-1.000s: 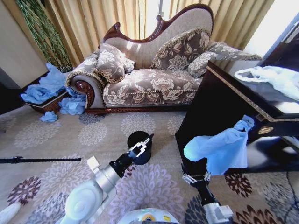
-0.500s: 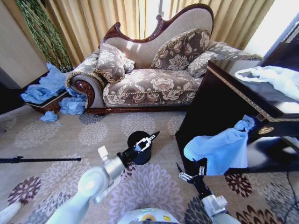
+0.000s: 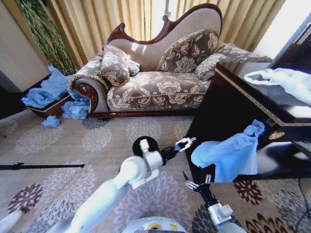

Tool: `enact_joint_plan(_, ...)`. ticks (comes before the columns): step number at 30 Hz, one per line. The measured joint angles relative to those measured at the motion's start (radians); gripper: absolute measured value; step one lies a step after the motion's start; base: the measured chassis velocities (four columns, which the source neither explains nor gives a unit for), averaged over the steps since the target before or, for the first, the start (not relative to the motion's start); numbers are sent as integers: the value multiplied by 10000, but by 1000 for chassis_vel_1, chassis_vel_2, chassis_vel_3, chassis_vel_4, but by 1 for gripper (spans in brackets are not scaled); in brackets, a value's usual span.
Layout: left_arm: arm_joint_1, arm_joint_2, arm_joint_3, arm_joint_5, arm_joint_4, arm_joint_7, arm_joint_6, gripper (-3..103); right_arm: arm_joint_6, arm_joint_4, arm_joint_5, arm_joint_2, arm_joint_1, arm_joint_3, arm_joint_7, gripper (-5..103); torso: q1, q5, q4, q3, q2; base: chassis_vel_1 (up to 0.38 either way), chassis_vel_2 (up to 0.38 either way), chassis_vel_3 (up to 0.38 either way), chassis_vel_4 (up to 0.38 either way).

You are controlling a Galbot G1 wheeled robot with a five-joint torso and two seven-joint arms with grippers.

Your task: Place a garbage bag over the trash bin.

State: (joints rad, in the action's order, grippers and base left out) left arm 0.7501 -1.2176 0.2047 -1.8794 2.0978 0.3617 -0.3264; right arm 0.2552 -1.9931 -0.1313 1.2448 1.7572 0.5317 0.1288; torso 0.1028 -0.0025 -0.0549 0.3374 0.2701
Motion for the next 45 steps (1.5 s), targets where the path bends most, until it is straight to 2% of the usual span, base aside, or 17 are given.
enact_joint_plan(8,-1032,-859,1208,-448,-952,-127,-264,100,1,-10,57,39,80,124,-103,100,0,0,0,0,0,0,0,0,0)
enact_joint_plan(22,-1531,-2233,1474,-398,-2304,-844,-598,100,-2,-124,28,-20,244,254,-208,100,0,0,-1,-1,0,0,0,0,0)
enact_joint_plan(28,-1509,-2342,1473,-300,-2435,-1039,-648,100,-17,-140,-11,-78,259,295,-261,100,0,-1,1,-1,0,0,0,0,0)
enact_joint_plan(30,-1505,-2350,1472,-288,-2449,-1047,-650,103,-18,-141,-12,-78,261,296,-265,100,0,-1,0,-1,0,0,0,0,0)
enact_joint_plan(31,-1487,-2372,1470,-237,-2504,-1092,-651,96,-18,-141,-15,-78,270,298,-276,100,0,-1,0,-1,0,0,0,0,0)
enact_joint_plan(34,-1438,-2376,1471,-78,-2538,-1207,-635,90,-29,-141,-15,-72,299,286,-297,100,0,-2,0,-1,0,0,0,0,0)
enact_joint_plan(37,-1423,-2386,1467,-34,-2537,-1269,-595,74,-38,-141,2,-68,305,268,-338,100,0,-1,0,-1,0,0,0,0,0)
enact_joint_plan(38,-1423,-2386,1467,-34,-2537,-1269,-595,74,-38,-141,2,-68,305,268,-338,100,0,-1,0,-1,0,0,0,0,0)
enact_joint_plan(41,-1395,-2399,1409,-22,-2550,-1406,-593,58,-48,-167,15,-53,352,267,-357,100,0,-1,0,-1,0,0,0,0,0)
enact_joint_plan(43,-1384,-2399,1396,-21,-2542,-1419,-593,58,-48,-178,18,-49,363,267,-360,100,0,-1,0,-1,0,0,0,0,0)
enact_joint_plan(45,-1338,-2393,1364,-19,-2491,-1458,-592,47,-51,-217,27,-38,404,267,-374,100,0,-2,0,-1,0,0,0,0,0)
